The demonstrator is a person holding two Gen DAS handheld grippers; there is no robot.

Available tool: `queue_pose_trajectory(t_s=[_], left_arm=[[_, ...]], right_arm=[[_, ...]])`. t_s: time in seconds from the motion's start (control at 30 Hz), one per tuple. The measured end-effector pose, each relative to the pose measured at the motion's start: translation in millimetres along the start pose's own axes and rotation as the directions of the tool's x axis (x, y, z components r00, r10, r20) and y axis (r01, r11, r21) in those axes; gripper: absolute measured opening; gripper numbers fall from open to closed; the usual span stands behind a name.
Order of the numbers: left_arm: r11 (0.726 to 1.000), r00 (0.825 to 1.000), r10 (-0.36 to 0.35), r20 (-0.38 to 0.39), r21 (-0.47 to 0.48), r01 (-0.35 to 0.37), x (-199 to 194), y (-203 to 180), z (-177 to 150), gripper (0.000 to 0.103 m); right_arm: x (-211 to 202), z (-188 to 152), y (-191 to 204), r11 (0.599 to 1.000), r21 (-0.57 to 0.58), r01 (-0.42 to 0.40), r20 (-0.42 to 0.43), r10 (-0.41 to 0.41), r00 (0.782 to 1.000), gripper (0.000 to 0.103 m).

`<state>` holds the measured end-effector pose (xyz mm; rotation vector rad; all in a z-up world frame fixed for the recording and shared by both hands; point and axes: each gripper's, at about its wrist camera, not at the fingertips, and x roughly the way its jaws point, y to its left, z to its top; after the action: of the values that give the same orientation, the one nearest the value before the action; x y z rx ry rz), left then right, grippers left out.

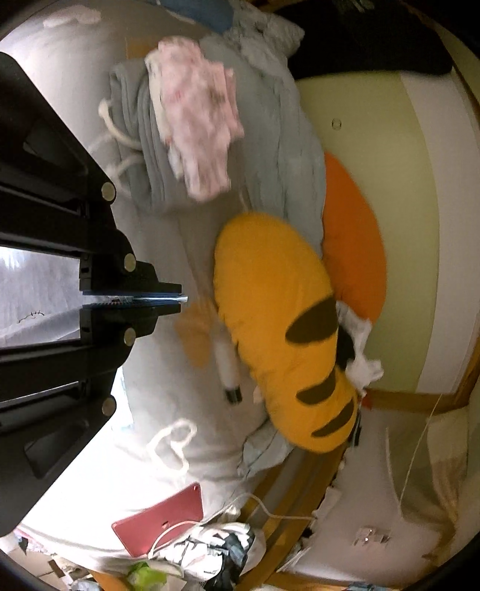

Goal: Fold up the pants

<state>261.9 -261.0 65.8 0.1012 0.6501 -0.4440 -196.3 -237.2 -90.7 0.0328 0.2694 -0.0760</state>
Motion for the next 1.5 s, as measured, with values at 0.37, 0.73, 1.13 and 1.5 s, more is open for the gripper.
queue_pose_trajectory(t_s=[0.37, 0.73, 1.13, 1.5], left_arm=[[0.998, 0.992, -0.069, -0.108, 0.007, 0.07, 73.7, -71.2, -6.3, 0.002], [0.994, 0.977, -0.093, -0.191, 0.035, 0.101, 125.4, -109.7, -24.5, 0.002], [0.979, 0.964, -0.121, -0.235, 0.132, 0.155, 156.7, -164.3, -37.2, 0.002], [0.979, 0.964, -0.116, -0.238, 0.138, 0.152, 171.0, -178.2, -44.5, 0.002]], right_arm=[[27.2, -12.8, -47.9, 0.988, 0.123, 0.091, -0.103, -0.078, 0.992, 0.009], [41.4, -28.3, -65.4, 0.981, 0.168, 0.094, -0.181, -0.063, 0.982, 0.009], [46.0, -38.4, -81.5, 0.964, 0.236, 0.119, -0.231, -0.063, 0.971, 0.009], [40.1, -43.8, -79.9, 0.958, 0.25, 0.142, -0.238, -0.081, 0.968, 0.009]])
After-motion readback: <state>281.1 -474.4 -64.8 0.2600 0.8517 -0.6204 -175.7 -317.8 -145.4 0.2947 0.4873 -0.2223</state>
